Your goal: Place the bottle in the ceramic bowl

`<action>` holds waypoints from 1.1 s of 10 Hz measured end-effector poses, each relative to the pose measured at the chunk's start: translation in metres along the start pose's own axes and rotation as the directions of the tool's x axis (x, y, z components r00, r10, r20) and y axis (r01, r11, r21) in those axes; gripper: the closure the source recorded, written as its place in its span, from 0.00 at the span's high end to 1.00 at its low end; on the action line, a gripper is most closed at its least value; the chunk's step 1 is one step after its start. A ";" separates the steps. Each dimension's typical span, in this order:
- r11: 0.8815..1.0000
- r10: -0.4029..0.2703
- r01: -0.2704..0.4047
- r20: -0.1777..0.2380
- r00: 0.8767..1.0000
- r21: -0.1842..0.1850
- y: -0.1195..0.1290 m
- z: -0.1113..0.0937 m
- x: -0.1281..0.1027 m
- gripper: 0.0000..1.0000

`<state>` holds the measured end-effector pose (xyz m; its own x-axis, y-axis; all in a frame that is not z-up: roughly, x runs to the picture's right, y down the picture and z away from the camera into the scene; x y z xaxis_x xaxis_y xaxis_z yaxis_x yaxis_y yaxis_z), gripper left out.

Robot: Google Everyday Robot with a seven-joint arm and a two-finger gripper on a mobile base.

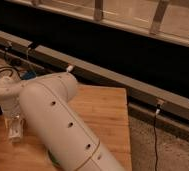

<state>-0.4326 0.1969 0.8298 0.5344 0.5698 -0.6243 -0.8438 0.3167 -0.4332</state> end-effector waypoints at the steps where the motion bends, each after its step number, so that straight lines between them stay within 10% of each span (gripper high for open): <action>1: 1.000 -0.015 0.015 0.011 1.000 -0.002 0.001 -0.002 0.001 0.51; 6: 0.996 -0.078 0.081 0.078 0.994 -0.044 0.006 -0.020 0.009 0.02; 11: 0.992 -0.032 0.061 0.251 0.968 -0.108 -0.032 -0.103 0.012 0.00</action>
<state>-0.3940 0.1156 0.7691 0.5319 0.7312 -0.4271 -0.7995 0.2673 -0.5380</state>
